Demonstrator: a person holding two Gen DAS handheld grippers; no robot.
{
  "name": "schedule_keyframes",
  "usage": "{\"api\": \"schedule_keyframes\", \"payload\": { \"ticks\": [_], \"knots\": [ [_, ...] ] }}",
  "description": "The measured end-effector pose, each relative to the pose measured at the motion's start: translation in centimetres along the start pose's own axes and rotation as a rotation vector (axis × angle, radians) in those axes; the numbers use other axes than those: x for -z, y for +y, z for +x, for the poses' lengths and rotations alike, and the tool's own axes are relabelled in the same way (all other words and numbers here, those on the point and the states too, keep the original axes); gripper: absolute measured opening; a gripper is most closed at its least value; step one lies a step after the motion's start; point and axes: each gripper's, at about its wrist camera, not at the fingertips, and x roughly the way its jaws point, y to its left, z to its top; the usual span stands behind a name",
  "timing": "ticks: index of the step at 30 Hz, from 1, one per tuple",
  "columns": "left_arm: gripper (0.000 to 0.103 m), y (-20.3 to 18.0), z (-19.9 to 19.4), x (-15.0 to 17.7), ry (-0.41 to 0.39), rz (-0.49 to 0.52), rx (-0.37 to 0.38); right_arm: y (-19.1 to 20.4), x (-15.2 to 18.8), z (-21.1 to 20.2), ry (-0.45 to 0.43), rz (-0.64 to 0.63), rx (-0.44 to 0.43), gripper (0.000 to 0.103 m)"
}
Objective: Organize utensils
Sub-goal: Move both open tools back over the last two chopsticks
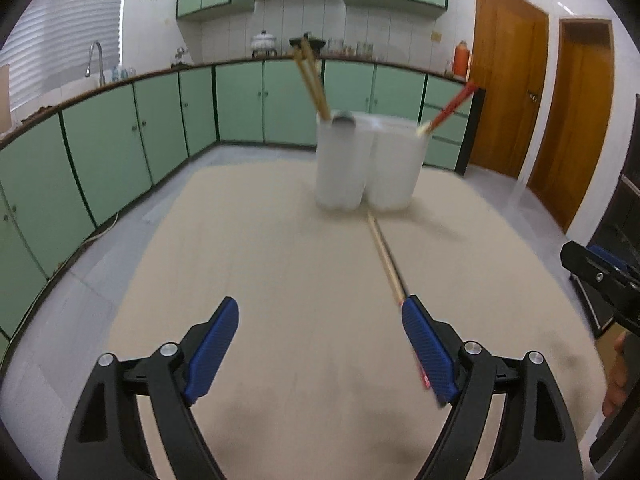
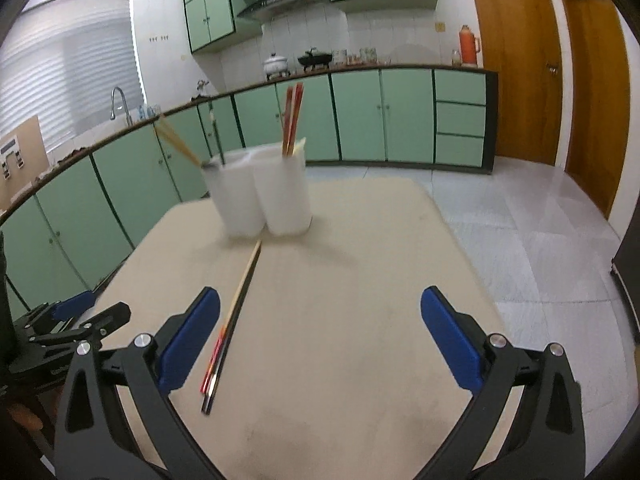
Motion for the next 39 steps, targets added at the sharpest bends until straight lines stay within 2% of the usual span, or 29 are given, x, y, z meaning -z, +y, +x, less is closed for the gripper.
{"api": "schedule_keyframes", "payload": {
  "ticks": [5,13,14,16,20,24,39],
  "knots": [
    [0.082,0.6,0.8,2.3,0.038,-0.012,-0.016,1.4,2.1,0.4,0.028,-0.003,-0.015,0.097],
    [0.082,1.8,0.6,4.0,0.029,-0.02,-0.051,4.6,5.0,1.1,0.049,-0.042,-0.037,0.096],
    [0.082,2.0,0.6,4.1,0.031,-0.025,-0.053,5.0,5.4,1.2,0.053,-0.048,-0.038,0.094],
    [0.082,2.7,0.5,4.3,0.031,-0.041,-0.057,5.9,6.0,1.6,0.071,-0.069,-0.038,0.077],
    [0.082,3.3,0.2,4.4,0.022,-0.051,-0.069,6.6,6.4,2.0,0.093,-0.063,-0.031,0.07],
    [0.082,3.7,0.2,4.4,0.019,-0.053,-0.071,7.3,6.9,2.0,0.092,-0.064,-0.012,0.058],
    [0.082,4.8,0.1,4.7,0.005,-0.088,-0.056,9.7,8.3,3.1,0.14,-0.162,0.02,0.035]
  ]
}}
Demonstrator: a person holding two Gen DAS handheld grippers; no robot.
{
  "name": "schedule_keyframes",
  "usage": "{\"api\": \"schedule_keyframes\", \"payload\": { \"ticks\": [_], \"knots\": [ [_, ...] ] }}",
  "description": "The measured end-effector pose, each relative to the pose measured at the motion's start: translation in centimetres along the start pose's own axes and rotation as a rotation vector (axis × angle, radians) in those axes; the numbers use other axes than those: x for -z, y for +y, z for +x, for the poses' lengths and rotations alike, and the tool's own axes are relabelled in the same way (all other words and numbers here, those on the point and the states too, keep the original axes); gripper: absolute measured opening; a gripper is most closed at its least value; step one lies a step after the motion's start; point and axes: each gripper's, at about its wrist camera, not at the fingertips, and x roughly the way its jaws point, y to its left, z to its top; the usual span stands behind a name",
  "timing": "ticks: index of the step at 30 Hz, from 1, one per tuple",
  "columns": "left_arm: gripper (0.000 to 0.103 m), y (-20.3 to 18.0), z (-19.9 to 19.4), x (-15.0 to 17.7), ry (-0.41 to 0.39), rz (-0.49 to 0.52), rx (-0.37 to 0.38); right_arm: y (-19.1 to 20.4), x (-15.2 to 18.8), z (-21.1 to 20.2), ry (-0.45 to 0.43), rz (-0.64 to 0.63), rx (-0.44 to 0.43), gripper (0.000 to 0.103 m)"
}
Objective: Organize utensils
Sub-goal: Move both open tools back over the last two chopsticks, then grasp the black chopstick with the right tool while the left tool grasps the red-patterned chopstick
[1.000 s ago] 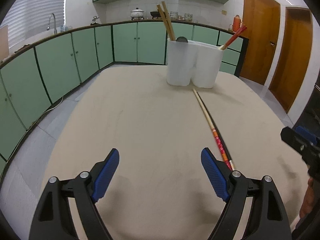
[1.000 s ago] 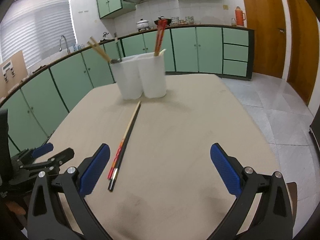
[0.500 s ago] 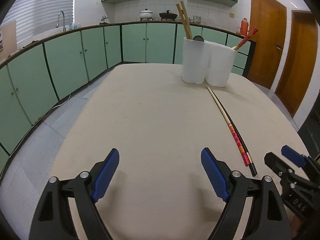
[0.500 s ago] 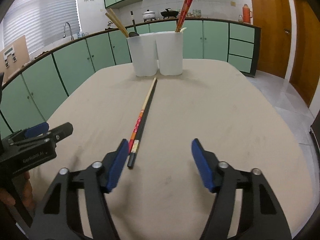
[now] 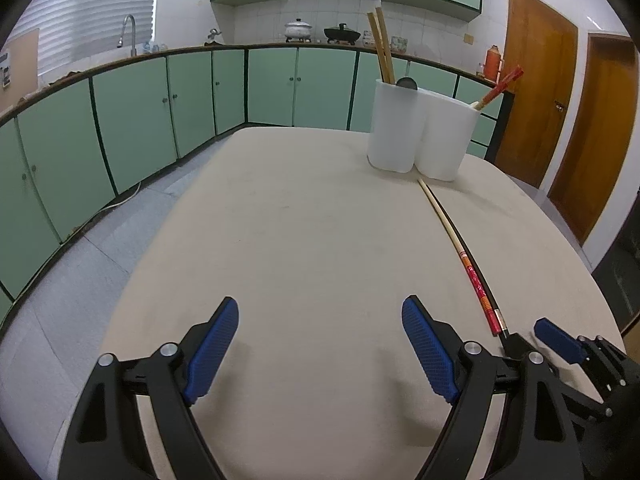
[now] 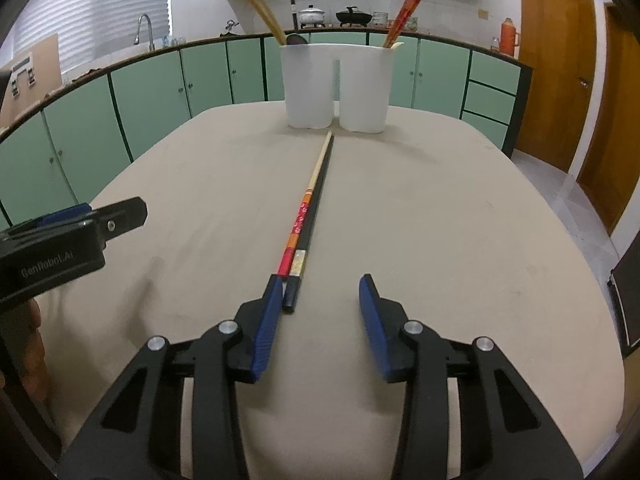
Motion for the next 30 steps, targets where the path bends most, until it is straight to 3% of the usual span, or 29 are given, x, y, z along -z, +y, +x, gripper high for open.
{"api": "schedule_keyframes", "payload": {
  "ticks": [5,7,10,27,30],
  "knots": [
    [0.082,-0.1,0.0,0.0,-0.004,0.004,-0.001,0.0,-0.1,0.5,0.024,-0.004,-0.017,0.025],
    [0.082,-0.3,0.0,0.1,-0.002,0.004,-0.001,-0.1,-0.2,0.5,0.028,-0.005,-0.032,0.014],
    [0.082,-0.6,0.0,0.1,-0.001,0.013,0.002,-0.5,-0.3,0.5,0.034,0.003,-0.048,0.006],
    [0.082,-7.8,1.0,0.5,0.023,0.087,0.079,-8.7,-0.2,-0.4,0.012,0.194,0.023,0.006],
    [0.075,-9.0,1.7,0.9,0.046,0.094,0.091,-9.4,-0.2,-0.6,-0.001,0.201,0.032,0.006]
  ]
}}
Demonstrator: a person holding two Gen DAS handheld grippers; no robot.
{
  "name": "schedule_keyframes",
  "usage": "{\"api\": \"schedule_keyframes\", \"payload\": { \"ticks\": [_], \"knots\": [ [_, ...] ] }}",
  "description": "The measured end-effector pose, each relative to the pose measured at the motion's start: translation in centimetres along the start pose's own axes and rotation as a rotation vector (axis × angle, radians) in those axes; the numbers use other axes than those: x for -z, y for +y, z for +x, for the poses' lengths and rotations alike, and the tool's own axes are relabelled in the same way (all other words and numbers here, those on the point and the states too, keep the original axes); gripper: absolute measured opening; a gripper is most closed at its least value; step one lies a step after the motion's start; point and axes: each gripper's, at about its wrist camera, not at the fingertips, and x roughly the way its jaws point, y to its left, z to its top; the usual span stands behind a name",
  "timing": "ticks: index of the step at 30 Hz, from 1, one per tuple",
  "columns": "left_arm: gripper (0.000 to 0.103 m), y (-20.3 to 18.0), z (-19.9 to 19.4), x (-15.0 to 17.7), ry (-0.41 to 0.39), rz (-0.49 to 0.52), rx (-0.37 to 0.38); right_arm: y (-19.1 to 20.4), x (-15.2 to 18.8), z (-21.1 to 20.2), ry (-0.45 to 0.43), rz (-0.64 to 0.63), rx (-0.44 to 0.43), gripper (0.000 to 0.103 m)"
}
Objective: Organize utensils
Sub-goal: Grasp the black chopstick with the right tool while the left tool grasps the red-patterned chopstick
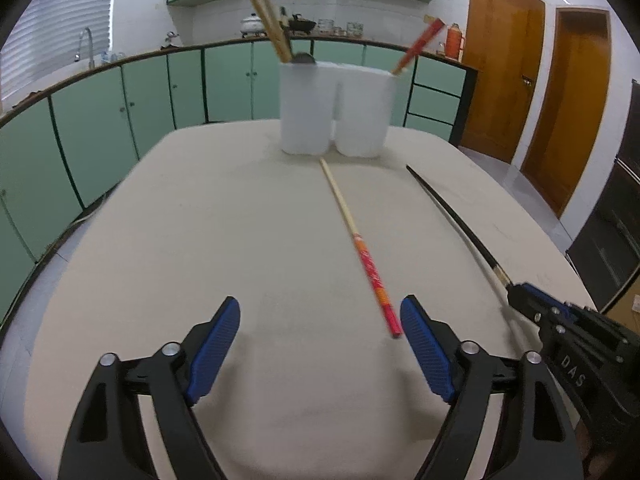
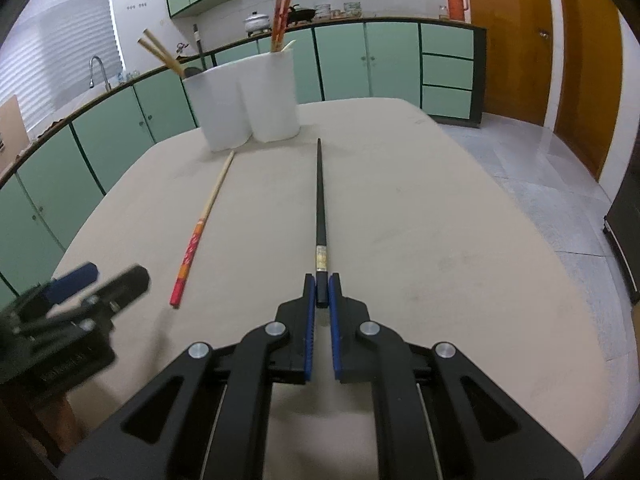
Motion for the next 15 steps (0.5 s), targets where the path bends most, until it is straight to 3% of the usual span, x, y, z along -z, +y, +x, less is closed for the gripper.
{"api": "schedule_keyframes", "payload": {
  "ticks": [4,8,15],
  "knots": [
    [0.068,-1.2,1.0,0.0,0.032,0.015,0.006,-0.7,-0.1,-0.2,-0.011,0.003,-0.004,0.006],
    [0.053,-1.9,1.6,0.0,0.055,0.021,-0.003,-0.9,-0.2,-0.3,-0.023,-0.004,-0.005,0.006],
    [0.016,-2.8,1.8,-0.1,0.056,0.039,0.018,-1.5,-0.6,-0.5,-0.037,0.011,-0.009,0.006]
  ]
}}
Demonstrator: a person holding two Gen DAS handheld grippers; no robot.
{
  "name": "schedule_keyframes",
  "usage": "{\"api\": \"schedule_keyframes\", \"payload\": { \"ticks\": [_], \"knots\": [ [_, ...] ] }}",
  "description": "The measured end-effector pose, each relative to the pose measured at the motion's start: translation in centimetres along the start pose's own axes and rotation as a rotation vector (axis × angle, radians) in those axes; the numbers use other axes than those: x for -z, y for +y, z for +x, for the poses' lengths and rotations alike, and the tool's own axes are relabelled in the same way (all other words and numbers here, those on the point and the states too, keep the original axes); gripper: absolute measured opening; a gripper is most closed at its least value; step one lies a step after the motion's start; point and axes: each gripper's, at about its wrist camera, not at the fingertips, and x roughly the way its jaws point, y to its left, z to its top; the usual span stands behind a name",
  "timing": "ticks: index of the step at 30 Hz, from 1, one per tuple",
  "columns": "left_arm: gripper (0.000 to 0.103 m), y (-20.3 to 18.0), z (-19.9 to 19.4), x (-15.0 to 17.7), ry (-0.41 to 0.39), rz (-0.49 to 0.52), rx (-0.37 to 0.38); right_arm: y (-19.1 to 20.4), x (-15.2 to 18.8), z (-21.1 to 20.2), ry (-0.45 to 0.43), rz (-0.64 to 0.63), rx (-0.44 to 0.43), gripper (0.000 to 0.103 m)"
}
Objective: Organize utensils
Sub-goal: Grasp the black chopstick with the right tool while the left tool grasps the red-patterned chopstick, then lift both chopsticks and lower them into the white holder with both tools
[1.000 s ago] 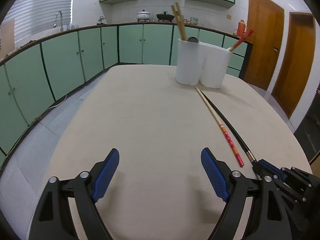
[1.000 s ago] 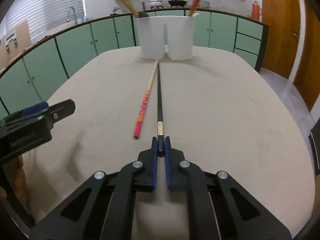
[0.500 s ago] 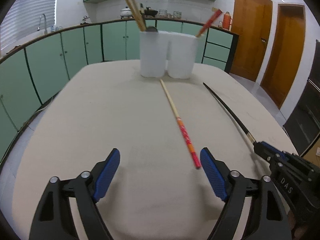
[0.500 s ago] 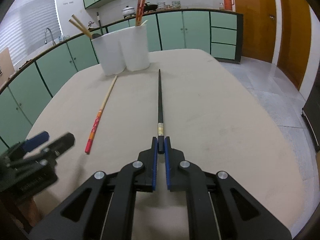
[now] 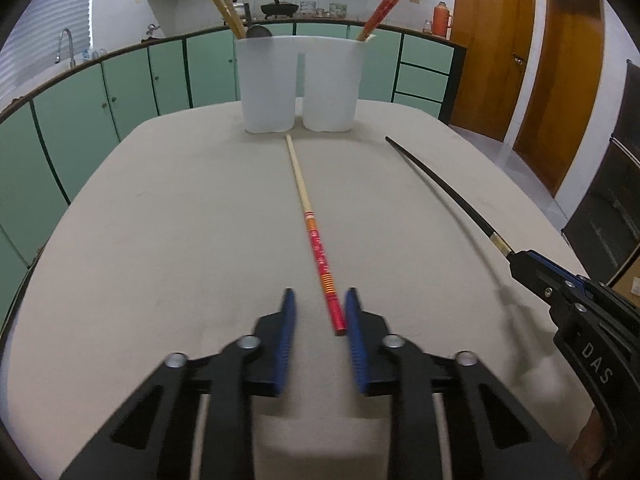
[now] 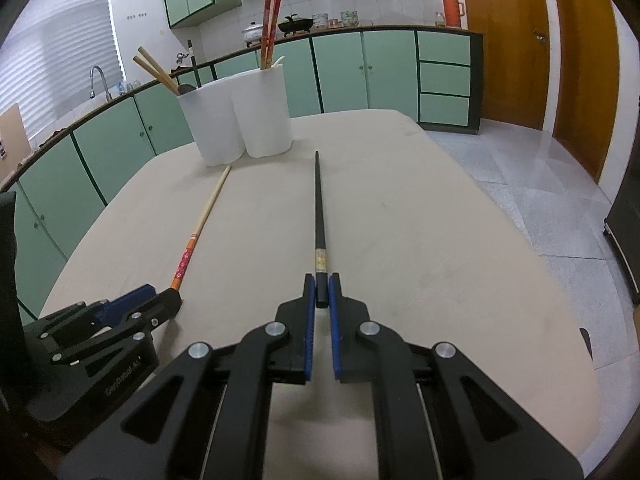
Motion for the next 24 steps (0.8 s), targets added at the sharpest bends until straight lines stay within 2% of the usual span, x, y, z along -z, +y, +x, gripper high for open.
{"api": "schedule_keyframes", "payload": {
  "ticks": [2,5,16,24],
  "knots": [
    [0.008,0.0,0.0,0.0,-0.003,-0.003,0.012,0.0,-0.1,-0.2,-0.008,0.002,0.0,0.006],
    [0.006,0.0,-0.1,0.0,-0.009,-0.003,0.017,0.2,-0.1,-0.4,-0.022,-0.003,0.004,0.006],
    [0.006,0.2,-3.0,-1.0,-0.096,0.008,0.001,0.9,-0.7,-1.5,-0.068,-0.05,0.015,0.006],
    [0.006,1.2,-6.5,-3.4,-0.185,-0.021,-0.006,1.1,-2.4,-3.1,-0.124,-0.083,0.015,0.006]
  ]
}}
